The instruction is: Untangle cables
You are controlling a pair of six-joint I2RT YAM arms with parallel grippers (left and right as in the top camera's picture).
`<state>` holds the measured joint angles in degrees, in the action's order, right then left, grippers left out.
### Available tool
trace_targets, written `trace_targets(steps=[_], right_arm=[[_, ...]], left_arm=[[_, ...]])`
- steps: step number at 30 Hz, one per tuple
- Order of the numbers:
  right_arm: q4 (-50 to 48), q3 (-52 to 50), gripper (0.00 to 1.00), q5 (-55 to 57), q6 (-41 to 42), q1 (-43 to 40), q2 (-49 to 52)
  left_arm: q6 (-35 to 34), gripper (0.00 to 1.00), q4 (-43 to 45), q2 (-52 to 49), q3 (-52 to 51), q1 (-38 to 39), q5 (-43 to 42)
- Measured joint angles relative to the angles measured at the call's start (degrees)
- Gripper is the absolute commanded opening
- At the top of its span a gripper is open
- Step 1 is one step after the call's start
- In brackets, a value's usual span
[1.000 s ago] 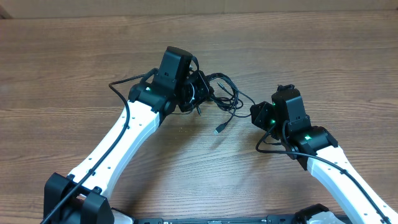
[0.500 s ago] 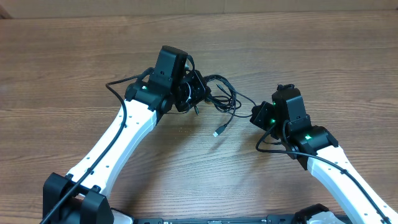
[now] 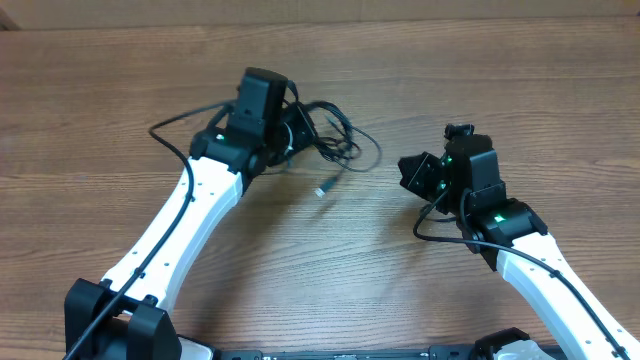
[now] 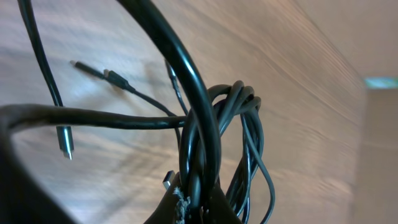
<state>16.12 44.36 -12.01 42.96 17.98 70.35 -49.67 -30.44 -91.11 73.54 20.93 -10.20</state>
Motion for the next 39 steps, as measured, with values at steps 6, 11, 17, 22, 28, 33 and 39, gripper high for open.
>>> trace_targets(steps=[6,11,17,22,28,33,39], right_arm=[[-4.09,0.0,0.08,-8.76,-1.62,0.04,0.02],[-4.11,0.0,0.83,-11.04,-1.9,0.04,0.02],[-4.72,0.0,0.86,-11.52,5.53,0.04,0.07],[-4.74,0.0,0.78,-11.56,12.39,0.04,0.81],[-4.76,0.0,0.57,-11.56,16.04,0.04,2.4],[-4.48,0.0,0.04,-11.56,16.98,0.04,2.8],[-4.59,0.0,0.04,-12.02,17.16,0.07,2.8]], left_arm=[[3.21,0.04,0.04,0.0,0.0,-0.31,3.41],[1.99,0.04,-1.07,0.0,0.0,-0.31,2.73],[-2.01,0.04,-1.27,0.0,0.0,-0.31,-2.56],[-6.71,0.04,-1.22,0.0,0.0,-0.31,-5.57],[-11.54,0.04,-1.25,0.0,0.0,-0.28,-11.26],[-13.88,0.04,-1.29,0.0,0.0,-0.31,-15.56],[-14.73,0.04,-1.46,0.0,0.0,-0.2,-16.0]])
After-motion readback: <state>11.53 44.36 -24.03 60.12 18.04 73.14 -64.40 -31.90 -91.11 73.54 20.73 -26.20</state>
